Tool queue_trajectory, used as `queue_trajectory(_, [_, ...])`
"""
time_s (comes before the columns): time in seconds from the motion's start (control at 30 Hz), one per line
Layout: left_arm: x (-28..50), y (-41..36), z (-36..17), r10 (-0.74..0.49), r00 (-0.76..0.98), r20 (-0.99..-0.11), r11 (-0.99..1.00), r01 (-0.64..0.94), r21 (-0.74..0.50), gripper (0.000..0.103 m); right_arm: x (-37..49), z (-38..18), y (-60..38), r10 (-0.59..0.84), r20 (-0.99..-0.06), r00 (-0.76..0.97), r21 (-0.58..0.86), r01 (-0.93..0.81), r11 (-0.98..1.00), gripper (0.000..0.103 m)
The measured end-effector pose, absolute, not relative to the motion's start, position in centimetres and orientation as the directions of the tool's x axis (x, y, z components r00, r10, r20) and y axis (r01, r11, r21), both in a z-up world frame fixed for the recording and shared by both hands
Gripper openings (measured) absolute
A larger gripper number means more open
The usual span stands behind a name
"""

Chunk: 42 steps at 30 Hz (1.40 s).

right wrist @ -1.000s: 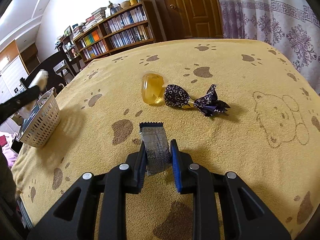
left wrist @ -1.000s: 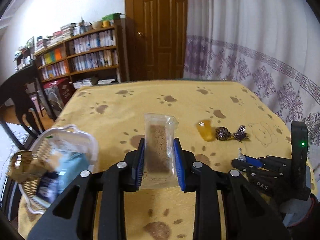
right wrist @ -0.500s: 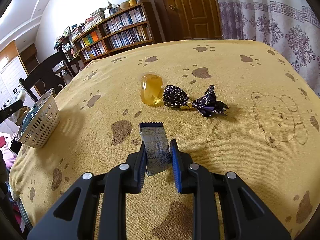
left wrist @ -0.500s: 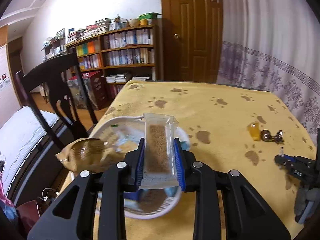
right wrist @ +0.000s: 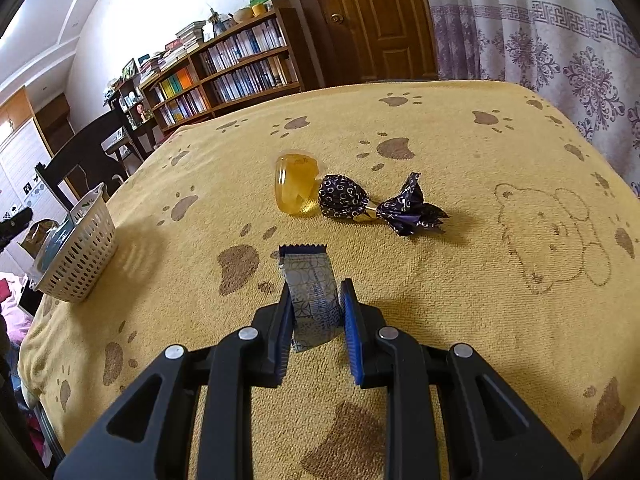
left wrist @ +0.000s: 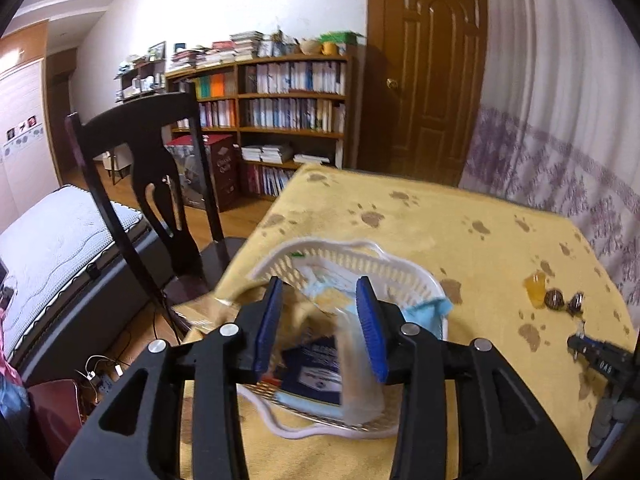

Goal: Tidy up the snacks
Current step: 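Open the left tool to drop the granola packet while the right tool drops the silver wrapper into the basket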

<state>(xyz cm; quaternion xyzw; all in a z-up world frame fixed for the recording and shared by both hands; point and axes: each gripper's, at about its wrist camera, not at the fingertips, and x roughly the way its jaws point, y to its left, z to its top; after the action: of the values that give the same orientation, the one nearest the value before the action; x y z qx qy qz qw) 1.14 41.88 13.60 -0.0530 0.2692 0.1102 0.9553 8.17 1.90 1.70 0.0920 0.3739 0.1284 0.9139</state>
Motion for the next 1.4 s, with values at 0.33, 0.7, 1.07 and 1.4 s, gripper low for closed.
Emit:
queue_trajectory(0.33, [0.5, 42.5, 14.3, 0.176, 0.838, -0.517, 0.967, -0.247, -0.070, 0.040, 7.3, 3.3, 3.5, 0.402, -0.616, 0.678, 0.364, -0.208, 0.908, 0.023])
queue_trajectory(0.7, [-0.4, 42.9, 15.9, 0.161, 0.869, -0.467, 0.974, -0.215, -0.064, 0.050, 7.9, 7.7, 10.9, 0.489, -0.572, 0.659, 0.350, -0.343, 0.872, 0.023])
queue_trajectory(1.07, [-1.9, 45.8, 17.1, 0.158, 0.884, -0.440, 0.957, -0.247, -0.152, 0.055, 10.6, 12.1, 23.2, 0.608, -0.547, 0.575, 0.344, -0.508, 0.790, 0.023])
queue_trajectory(1.4, [-1.8, 46.7, 16.9, 0.141, 0.887, -0.440, 0.951, -0.244, -0.187, 0.064, 13.1, 12.5, 29.6, 0.655, -0.566, 0.501, 0.389, -0.539, 0.747, 0.049])
